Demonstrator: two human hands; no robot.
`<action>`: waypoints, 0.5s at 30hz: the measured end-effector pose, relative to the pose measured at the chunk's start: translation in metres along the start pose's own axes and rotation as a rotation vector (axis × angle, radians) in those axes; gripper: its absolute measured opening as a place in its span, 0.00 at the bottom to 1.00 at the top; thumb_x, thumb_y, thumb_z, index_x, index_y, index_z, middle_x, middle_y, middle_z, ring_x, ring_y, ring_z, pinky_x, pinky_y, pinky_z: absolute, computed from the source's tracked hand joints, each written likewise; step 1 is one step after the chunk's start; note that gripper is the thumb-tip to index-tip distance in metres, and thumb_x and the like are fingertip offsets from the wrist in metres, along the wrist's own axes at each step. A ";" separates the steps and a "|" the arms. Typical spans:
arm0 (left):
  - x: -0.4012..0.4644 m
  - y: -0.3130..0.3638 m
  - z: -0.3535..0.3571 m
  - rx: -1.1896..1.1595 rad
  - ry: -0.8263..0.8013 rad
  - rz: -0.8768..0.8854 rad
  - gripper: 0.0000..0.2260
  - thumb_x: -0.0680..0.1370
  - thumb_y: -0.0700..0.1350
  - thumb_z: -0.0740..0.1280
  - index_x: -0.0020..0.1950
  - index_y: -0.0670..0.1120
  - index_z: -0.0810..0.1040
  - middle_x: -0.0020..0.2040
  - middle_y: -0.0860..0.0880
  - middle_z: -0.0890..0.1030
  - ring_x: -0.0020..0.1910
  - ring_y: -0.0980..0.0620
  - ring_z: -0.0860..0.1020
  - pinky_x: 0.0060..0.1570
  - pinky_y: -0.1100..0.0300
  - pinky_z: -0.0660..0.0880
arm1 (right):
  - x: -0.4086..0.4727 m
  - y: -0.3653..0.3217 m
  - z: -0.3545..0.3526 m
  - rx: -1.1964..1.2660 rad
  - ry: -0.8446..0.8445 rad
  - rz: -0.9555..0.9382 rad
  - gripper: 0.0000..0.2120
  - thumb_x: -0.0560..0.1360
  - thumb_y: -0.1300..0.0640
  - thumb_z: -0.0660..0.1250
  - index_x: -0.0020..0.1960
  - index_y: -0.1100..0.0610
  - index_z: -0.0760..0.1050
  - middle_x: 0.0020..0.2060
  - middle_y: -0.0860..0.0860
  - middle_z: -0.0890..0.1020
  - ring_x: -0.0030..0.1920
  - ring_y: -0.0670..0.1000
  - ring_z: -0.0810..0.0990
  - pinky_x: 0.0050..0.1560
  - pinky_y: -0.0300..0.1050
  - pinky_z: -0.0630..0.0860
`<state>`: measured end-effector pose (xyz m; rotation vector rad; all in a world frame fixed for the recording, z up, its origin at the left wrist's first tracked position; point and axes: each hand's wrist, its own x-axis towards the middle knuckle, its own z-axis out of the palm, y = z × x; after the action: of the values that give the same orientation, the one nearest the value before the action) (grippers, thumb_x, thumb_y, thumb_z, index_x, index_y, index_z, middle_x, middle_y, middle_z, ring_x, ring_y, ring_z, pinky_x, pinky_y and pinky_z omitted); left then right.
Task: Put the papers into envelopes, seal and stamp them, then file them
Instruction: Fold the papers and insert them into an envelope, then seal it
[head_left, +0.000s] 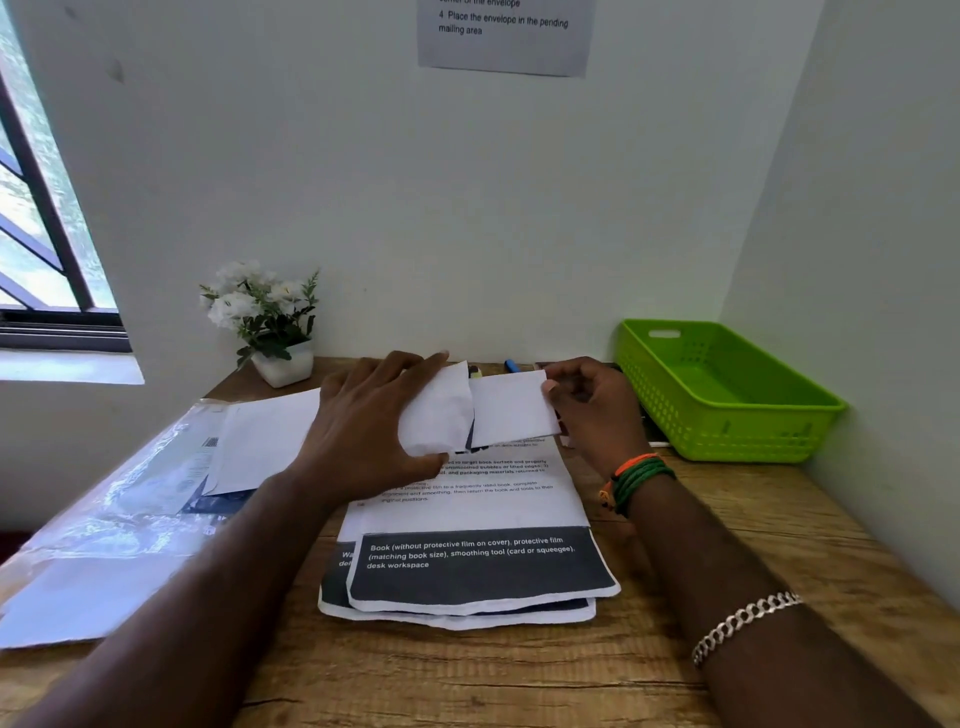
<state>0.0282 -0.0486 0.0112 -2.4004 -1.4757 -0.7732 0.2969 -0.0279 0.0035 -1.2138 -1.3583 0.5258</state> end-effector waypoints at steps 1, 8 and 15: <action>0.000 0.001 0.000 -0.005 0.002 0.001 0.47 0.64 0.70 0.70 0.81 0.61 0.57 0.70 0.59 0.69 0.67 0.52 0.69 0.69 0.47 0.63 | -0.001 -0.001 0.001 0.020 -0.003 -0.006 0.06 0.72 0.56 0.72 0.43 0.45 0.81 0.40 0.54 0.85 0.42 0.57 0.83 0.44 0.59 0.83; -0.001 0.010 0.001 -0.023 0.034 0.051 0.44 0.65 0.70 0.70 0.79 0.63 0.60 0.71 0.59 0.70 0.68 0.51 0.70 0.68 0.45 0.66 | -0.011 -0.010 0.014 0.052 -0.102 -0.043 0.05 0.73 0.61 0.73 0.47 0.53 0.82 0.35 0.52 0.84 0.36 0.52 0.83 0.38 0.44 0.78; -0.001 0.009 0.002 -0.028 0.049 0.049 0.43 0.66 0.72 0.69 0.79 0.62 0.61 0.71 0.59 0.70 0.67 0.52 0.70 0.67 0.46 0.66 | -0.014 -0.015 0.014 0.103 -0.087 -0.049 0.04 0.72 0.64 0.74 0.44 0.56 0.83 0.36 0.56 0.85 0.38 0.55 0.84 0.40 0.45 0.81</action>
<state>0.0366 -0.0528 0.0099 -2.4103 -1.3910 -0.8403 0.2758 -0.0409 0.0073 -1.0820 -1.4139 0.6120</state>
